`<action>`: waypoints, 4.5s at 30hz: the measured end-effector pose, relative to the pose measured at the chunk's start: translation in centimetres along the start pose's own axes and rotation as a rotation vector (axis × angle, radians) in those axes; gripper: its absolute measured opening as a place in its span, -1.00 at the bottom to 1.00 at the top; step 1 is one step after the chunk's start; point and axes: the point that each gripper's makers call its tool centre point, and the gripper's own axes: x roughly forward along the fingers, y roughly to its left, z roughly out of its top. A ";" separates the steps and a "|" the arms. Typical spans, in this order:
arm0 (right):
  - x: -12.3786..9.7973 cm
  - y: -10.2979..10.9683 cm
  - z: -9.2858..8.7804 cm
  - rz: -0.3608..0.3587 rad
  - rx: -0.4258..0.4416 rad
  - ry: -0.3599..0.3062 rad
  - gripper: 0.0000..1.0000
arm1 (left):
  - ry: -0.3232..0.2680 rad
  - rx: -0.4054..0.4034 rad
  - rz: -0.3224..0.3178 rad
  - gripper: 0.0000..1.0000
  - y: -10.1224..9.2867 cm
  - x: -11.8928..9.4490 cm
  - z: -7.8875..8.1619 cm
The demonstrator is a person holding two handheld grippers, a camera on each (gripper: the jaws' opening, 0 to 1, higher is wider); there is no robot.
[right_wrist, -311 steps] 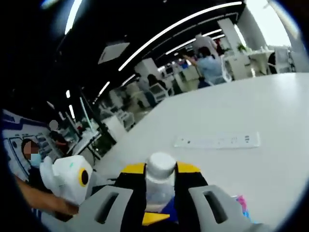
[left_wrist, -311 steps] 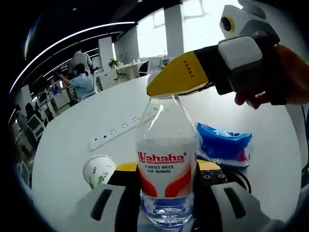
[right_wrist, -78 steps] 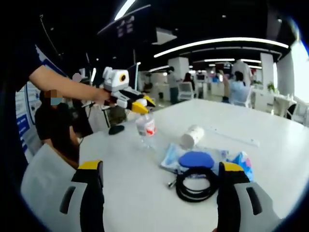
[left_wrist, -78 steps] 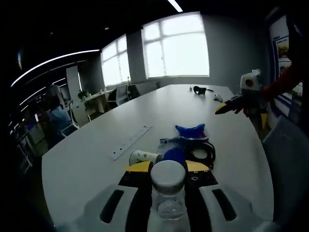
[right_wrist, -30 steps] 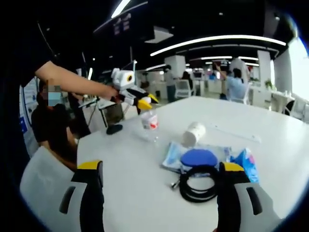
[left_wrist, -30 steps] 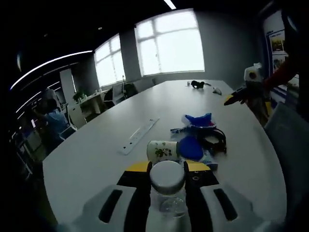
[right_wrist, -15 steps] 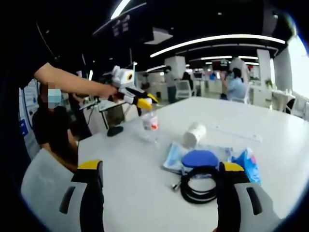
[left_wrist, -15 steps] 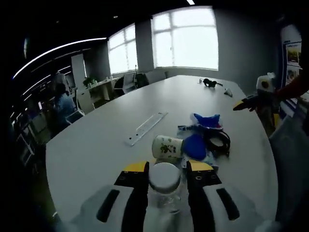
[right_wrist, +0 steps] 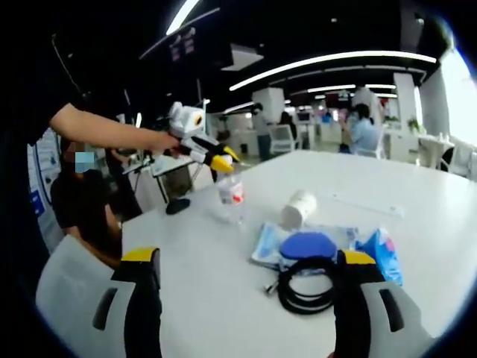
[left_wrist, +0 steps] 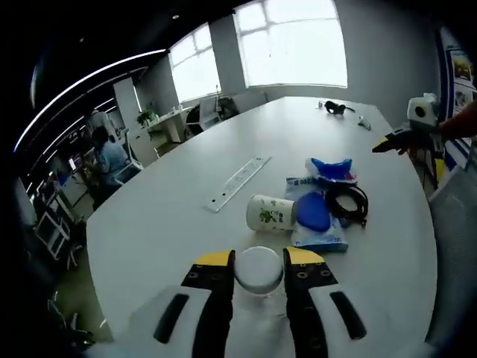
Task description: Arrange the tabletop items into an orderly group along one side of the table until the central work area is clear of visible clutter.
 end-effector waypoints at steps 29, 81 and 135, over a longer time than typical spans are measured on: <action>-1.4 -0.3 -0.1 0.002 0.039 -0.031 0.87 | 0.221 0.000 -0.011 -0.61 -0.7 -0.6 -0.5; -1.9 -0.7 -0.7 0.030 0.043 -0.017 0.86 | 0.163 -0.412 0.367 0.19 -0.5 -0.6 -4.6; -3.3 -1.6 -3.1 -0.022 0.064 0.027 0.84 | 0.099 -0.421 0.196 -0.17 -0.7 2.7 -5.8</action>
